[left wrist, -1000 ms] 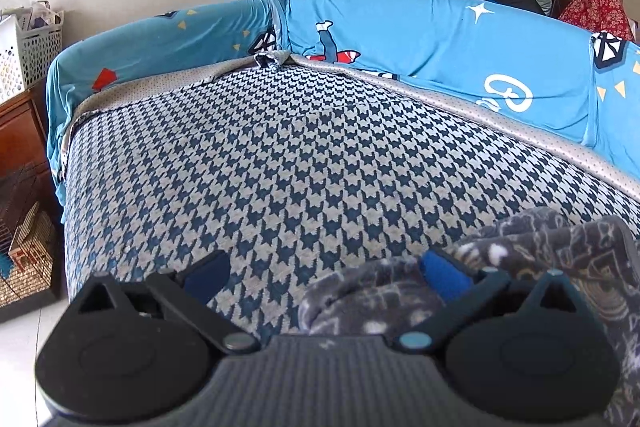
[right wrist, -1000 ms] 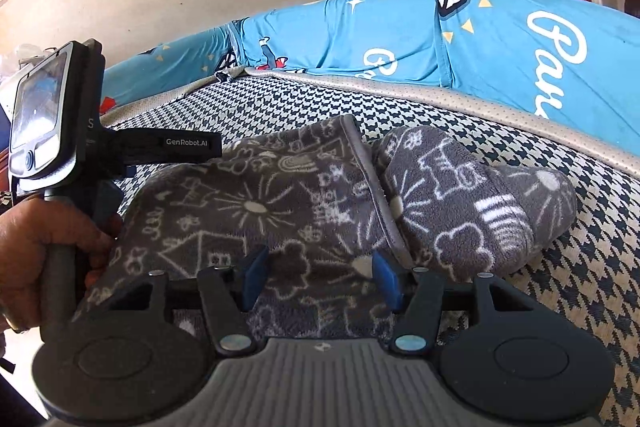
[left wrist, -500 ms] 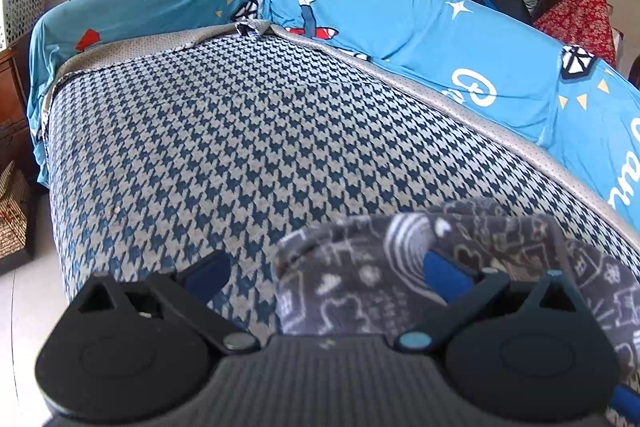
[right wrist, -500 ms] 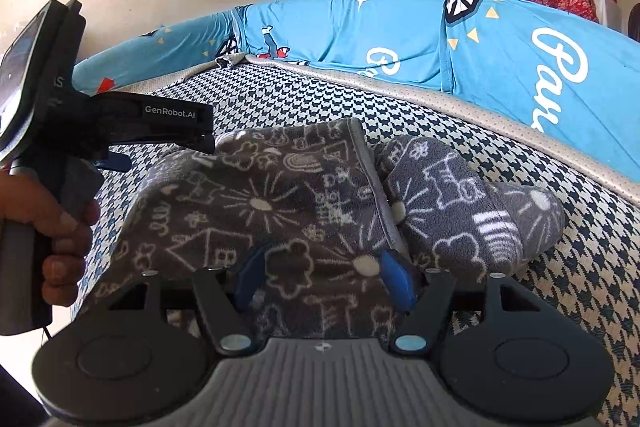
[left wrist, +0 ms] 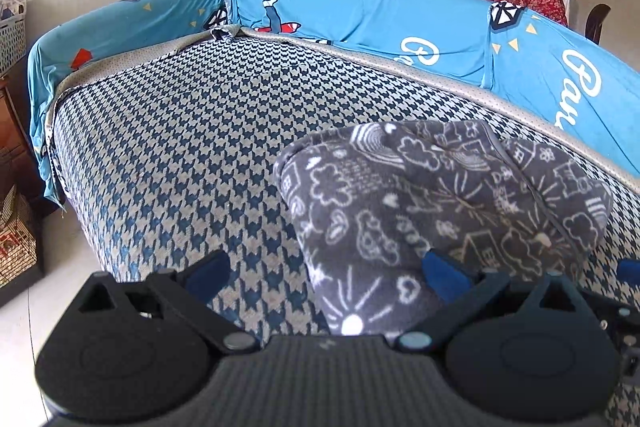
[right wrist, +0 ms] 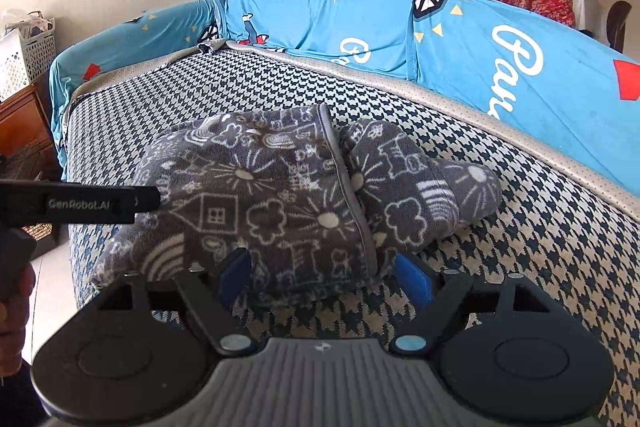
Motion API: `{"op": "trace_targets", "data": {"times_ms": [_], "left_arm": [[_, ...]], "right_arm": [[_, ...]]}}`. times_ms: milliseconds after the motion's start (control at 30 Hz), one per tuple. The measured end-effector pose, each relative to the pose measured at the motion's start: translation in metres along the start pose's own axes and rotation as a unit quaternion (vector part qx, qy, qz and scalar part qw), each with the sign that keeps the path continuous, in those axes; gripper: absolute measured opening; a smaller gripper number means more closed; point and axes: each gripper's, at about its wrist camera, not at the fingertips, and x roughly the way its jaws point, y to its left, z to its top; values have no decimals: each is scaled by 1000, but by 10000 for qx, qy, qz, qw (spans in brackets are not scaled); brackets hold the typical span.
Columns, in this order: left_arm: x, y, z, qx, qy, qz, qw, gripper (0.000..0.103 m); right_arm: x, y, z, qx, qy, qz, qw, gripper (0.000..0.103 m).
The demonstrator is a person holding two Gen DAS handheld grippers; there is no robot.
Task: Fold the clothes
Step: 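Release the fleece and lift both grippers away from it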
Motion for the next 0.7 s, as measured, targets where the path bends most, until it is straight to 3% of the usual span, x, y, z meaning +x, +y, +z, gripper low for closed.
{"op": "trace_targets", "data": {"times_ms": [400, 500, 700], "left_arm": [[7, -6, -12, 142, 6, 140, 9998, 103], [11, -3, -14, 18, 69, 76, 9999, 103], [-4, -1, -19, -88, -8, 24, 10000, 103]], "right_arm": [[31, -12, -15, 120, 247, -405, 9988, 81], [37, -14, -16, 189, 404, -543, 9975, 85], [28, -15, -12, 309, 550, -480, 9969, 86]]}}
